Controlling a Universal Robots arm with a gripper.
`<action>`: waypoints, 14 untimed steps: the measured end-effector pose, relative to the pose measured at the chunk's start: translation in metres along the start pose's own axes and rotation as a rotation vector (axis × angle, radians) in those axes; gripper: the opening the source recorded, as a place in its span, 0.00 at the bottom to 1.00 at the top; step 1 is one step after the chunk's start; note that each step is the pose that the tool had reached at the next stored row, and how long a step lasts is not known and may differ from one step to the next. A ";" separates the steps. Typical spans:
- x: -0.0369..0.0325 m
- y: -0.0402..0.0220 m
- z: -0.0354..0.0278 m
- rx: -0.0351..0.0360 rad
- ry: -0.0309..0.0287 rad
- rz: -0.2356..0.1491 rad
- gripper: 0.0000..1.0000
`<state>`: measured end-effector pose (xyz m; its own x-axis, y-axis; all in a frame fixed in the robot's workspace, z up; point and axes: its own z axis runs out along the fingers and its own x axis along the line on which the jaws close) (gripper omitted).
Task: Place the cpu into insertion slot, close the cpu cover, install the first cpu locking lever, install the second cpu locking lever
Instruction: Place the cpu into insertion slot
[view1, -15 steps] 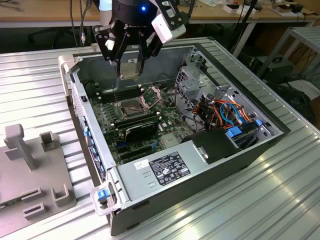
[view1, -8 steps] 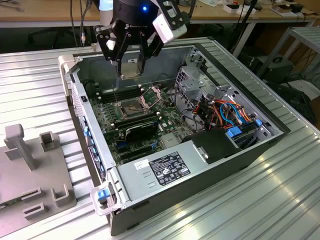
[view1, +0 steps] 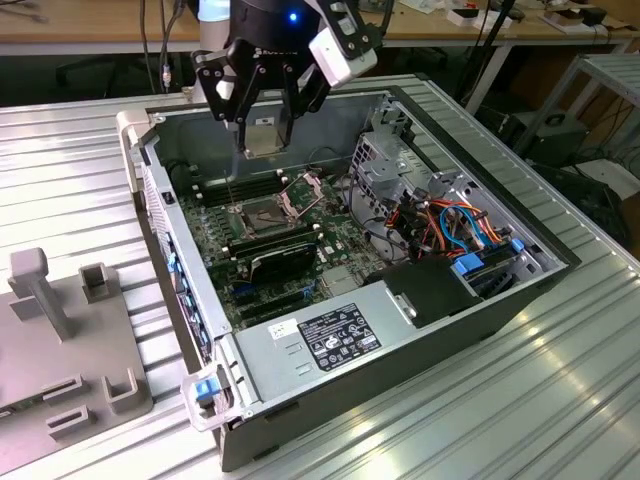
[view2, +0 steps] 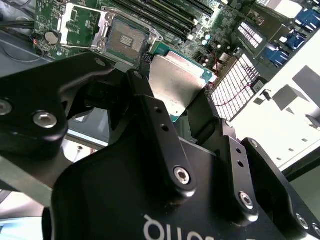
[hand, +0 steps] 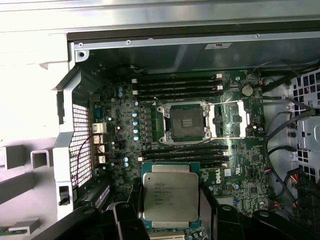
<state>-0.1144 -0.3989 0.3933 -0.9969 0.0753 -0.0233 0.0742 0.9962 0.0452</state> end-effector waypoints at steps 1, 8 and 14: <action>-0.0003 0.0000 0.0000 0.0000 0.0000 0.000 0.55; -0.0023 0.0002 0.0000 0.0001 0.0000 0.000 0.55; -0.0041 0.0003 0.0001 0.0000 0.0000 0.000 0.55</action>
<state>-0.1103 -0.3989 0.3932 -0.9969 0.0753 -0.0233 0.0742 0.9962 0.0452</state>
